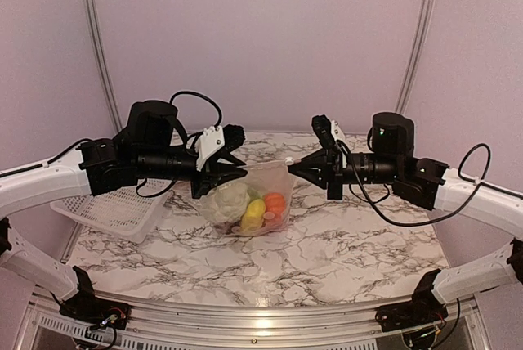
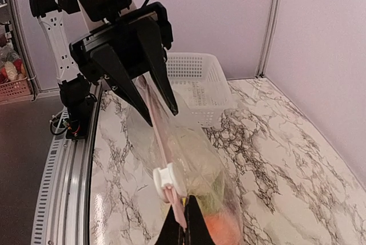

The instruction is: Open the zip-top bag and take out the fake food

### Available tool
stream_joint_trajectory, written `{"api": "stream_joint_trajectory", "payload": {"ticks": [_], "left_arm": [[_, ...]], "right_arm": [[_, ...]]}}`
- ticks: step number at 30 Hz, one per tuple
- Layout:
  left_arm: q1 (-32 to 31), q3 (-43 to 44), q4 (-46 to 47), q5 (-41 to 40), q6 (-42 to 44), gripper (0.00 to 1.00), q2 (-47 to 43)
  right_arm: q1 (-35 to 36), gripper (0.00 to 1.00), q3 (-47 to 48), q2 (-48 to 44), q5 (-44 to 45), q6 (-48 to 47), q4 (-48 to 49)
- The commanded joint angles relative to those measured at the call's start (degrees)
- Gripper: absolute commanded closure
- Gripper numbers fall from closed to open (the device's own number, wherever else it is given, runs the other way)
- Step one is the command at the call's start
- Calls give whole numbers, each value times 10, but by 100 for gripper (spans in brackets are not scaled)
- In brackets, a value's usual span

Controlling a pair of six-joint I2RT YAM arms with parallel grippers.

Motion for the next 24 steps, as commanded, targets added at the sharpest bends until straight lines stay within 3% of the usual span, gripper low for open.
{"api": "stream_joint_trajectory", "payload": {"ticks": [1, 3, 6, 11, 15, 22, 24], "left_arm": [[-1, 38, 21, 30, -51, 66, 18], [-14, 59, 25, 37, -68, 54, 30], [-40, 77, 49, 19, -77, 49, 51], [-68, 118, 50, -11, -68, 50, 99], [-76, 133, 56, -21, -66, 59, 119], [-76, 136, 52, -40, -65, 88, 125], [-74, 127, 53, -46, -65, 93, 117]], "right_arm": [[7, 100, 30, 0, 4, 16, -1], [10, 100, 32, 1, 8, 19, 0], [15, 100, 34, 5, 12, 23, 2], [20, 100, 32, 10, 16, 33, 11], [20, 100, 27, 5, 19, 36, 14], [21, 100, 16, -7, 26, 37, 17], [20, 100, 11, -12, 36, 39, 19]]}}
